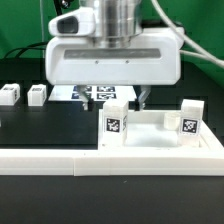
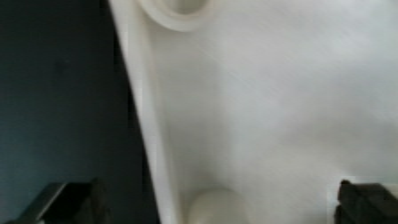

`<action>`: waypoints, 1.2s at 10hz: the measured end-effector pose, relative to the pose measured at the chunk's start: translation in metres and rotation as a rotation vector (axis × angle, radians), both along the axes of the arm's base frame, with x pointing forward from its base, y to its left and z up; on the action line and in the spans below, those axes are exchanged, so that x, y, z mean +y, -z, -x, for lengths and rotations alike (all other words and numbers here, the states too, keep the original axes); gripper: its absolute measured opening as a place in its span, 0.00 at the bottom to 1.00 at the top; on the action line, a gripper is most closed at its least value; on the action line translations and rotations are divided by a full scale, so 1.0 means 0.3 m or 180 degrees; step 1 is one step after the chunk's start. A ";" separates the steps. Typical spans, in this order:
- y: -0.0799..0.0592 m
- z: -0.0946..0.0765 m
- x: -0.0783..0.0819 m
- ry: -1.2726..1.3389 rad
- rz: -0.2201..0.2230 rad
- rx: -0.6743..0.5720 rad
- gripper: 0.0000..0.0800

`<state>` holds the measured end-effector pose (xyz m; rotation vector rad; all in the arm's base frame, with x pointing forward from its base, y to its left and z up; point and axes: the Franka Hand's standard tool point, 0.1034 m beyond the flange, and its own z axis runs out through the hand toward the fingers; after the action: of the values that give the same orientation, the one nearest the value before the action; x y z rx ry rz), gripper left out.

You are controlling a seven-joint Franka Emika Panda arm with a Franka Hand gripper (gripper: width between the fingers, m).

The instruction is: Assemble square table

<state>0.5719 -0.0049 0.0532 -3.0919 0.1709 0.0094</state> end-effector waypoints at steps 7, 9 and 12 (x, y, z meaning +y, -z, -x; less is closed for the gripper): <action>0.137 0.000 -0.030 0.0081 0.0099 -0.0028 0.81; 0.137 0.000 -0.031 0.0082 0.0100 -0.0027 0.81; 0.137 0.000 -0.032 0.0083 0.0100 -0.0026 0.81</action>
Offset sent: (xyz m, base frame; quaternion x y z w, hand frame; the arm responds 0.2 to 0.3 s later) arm 0.0014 0.0117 -0.0268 0.0250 0.0113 0.0137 0.9995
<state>0.5718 -0.0144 0.0120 -3.1203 0.2131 -0.0070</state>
